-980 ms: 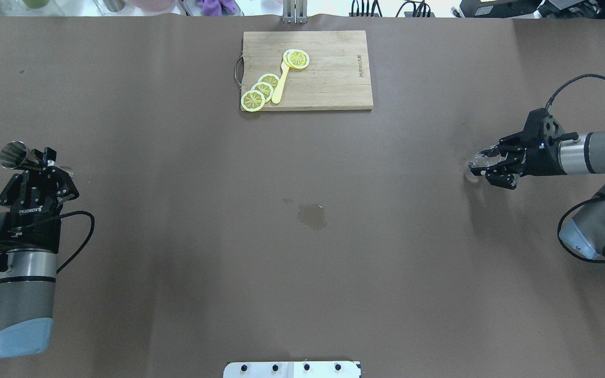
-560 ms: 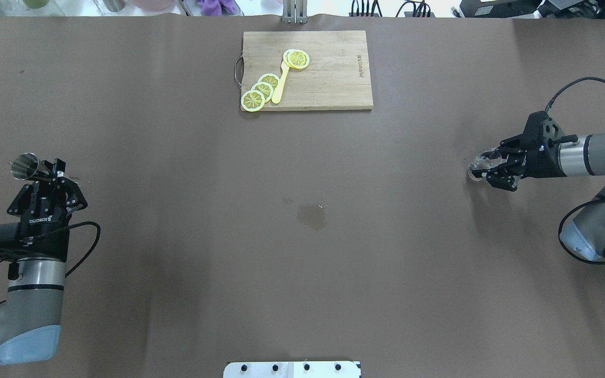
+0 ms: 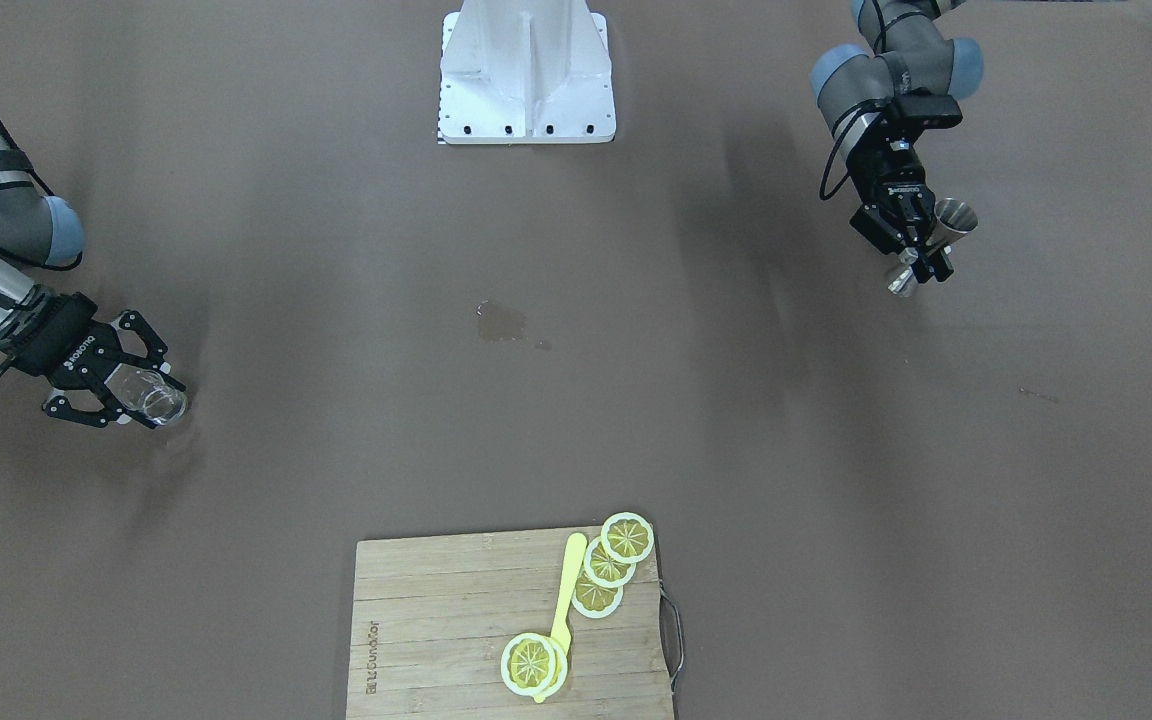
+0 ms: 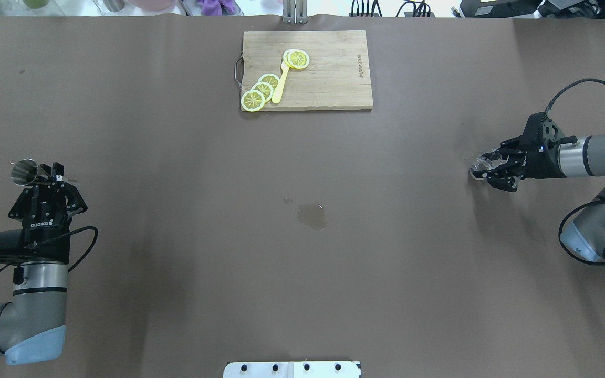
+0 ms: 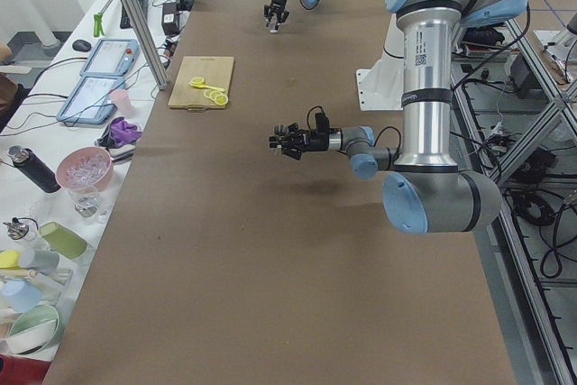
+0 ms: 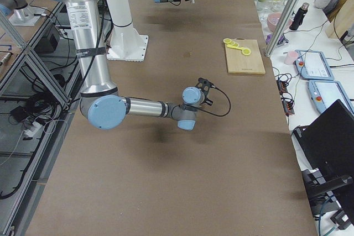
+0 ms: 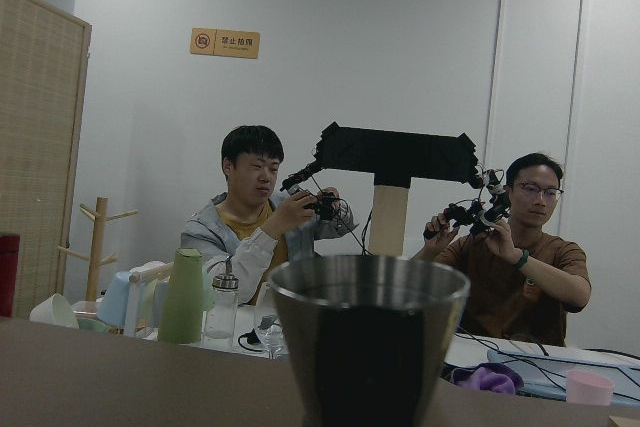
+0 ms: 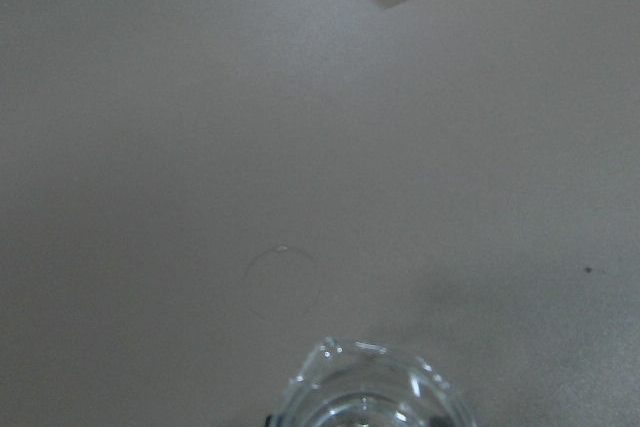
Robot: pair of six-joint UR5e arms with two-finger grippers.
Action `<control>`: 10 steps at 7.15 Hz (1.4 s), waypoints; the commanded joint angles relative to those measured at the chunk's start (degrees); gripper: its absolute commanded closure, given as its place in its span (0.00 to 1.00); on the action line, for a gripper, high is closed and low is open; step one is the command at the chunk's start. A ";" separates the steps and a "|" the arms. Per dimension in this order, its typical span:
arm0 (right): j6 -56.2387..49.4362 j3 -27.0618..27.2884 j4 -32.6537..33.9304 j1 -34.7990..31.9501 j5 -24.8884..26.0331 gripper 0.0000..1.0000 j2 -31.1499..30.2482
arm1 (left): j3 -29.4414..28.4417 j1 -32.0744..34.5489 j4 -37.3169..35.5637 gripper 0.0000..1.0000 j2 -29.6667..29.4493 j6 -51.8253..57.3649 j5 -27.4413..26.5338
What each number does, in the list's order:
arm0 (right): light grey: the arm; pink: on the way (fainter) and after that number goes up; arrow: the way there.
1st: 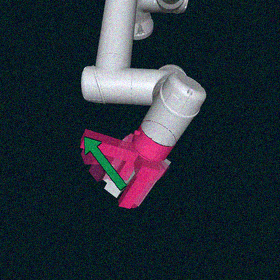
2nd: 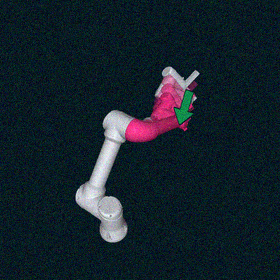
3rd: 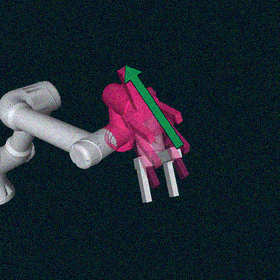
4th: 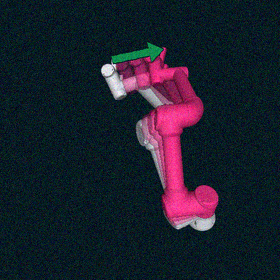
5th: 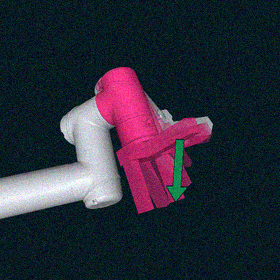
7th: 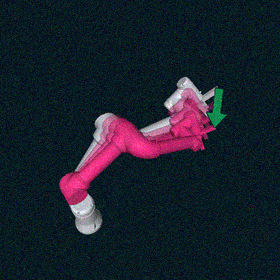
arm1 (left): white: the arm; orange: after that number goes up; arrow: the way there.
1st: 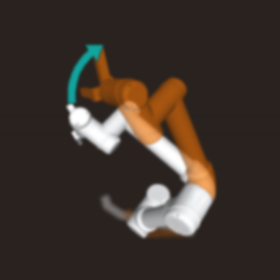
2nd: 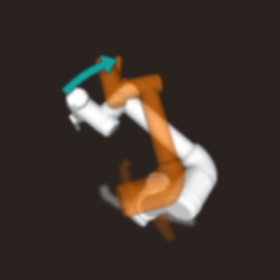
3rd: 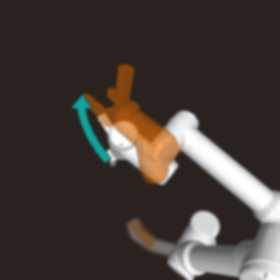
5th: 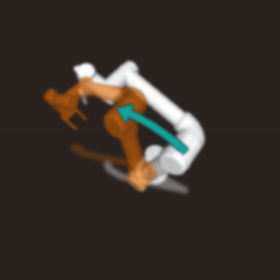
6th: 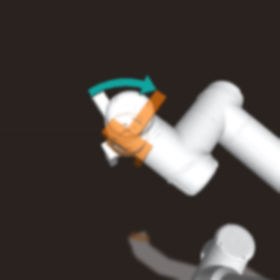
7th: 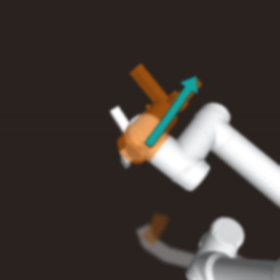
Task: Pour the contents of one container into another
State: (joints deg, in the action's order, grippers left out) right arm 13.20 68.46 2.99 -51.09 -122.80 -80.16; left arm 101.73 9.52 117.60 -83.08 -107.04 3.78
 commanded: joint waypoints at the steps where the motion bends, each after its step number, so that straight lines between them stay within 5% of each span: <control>1: -0.19 -0.16 0.00 0.03 0.10 0.88 0.10 | 0.05 -0.56 -7.52 1.00 0.64 -7.43 -0.26; 3: -0.19 -0.08 0.00 0.03 0.45 0.48 0.10 | -0.48 -0.82 -9.57 1.00 0.64 -10.63 -0.35; 4: -0.28 0.01 0.00 0.03 0.45 0.16 0.10 | -0.83 -1.17 -10.80 1.00 0.64 -11.43 -0.61; 5: -0.28 0.10 0.00 -0.06 0.54 0.00 0.10 | -1.09 -2.39 -12.46 1.00 0.64 -12.13 -2.27; 10: -0.02 3.78 0.61 -1.37 0.19 0.00 -0.08 | -3.20 -3.63 -18.10 1.00 0.64 -14.95 -4.64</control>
State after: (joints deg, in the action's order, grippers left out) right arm 13.08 70.55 3.25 -51.64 -122.37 -80.17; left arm 99.40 5.93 99.67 -82.51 -121.79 0.54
